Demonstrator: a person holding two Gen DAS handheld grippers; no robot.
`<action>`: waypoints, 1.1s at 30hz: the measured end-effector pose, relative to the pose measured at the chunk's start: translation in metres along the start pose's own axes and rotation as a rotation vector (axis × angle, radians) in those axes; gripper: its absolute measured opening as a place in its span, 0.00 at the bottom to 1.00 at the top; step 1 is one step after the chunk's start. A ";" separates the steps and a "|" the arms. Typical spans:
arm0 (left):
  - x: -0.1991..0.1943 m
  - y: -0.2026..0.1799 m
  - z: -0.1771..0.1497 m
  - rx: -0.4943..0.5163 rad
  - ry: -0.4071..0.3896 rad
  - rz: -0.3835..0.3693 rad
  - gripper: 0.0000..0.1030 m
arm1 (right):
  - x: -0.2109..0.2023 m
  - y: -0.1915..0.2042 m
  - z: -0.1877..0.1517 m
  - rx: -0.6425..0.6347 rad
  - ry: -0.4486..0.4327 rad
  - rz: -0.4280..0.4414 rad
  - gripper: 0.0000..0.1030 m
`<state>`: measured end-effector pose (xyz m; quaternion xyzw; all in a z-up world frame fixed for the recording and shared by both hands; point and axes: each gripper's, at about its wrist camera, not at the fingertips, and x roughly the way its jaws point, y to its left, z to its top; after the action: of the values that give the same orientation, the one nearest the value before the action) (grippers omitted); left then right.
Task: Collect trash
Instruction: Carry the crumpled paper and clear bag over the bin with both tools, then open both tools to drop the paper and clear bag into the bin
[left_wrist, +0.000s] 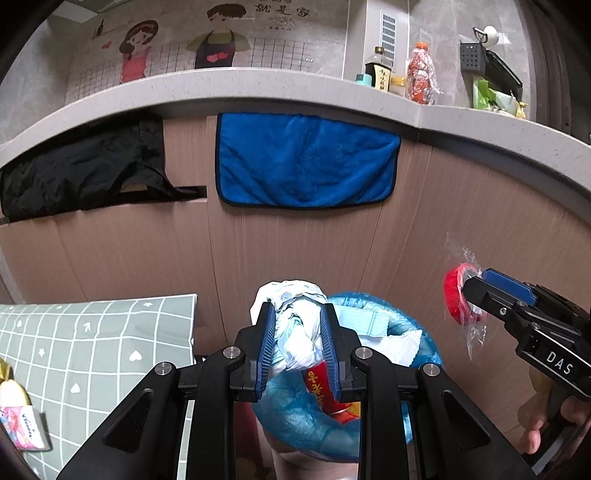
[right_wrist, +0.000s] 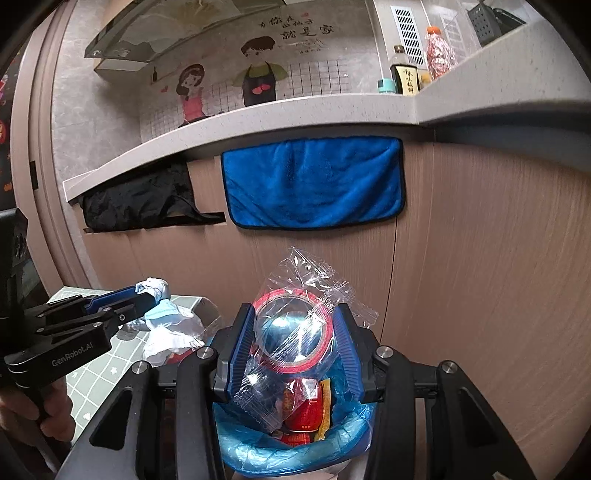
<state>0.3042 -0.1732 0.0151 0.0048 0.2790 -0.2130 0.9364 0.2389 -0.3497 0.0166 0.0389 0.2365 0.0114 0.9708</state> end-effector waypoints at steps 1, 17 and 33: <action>0.005 0.000 -0.001 0.000 0.009 -0.001 0.25 | 0.002 -0.001 -0.001 0.002 0.003 -0.002 0.40; 0.048 0.000 -0.010 -0.006 0.082 -0.025 0.25 | 0.043 -0.016 -0.012 0.030 0.071 -0.001 0.40; 0.059 0.018 -0.009 -0.107 0.114 -0.121 0.42 | 0.059 -0.024 -0.022 0.092 0.091 0.044 0.63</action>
<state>0.3514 -0.1789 -0.0261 -0.0500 0.3426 -0.2532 0.9033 0.2809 -0.3699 -0.0318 0.0881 0.2796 0.0234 0.9558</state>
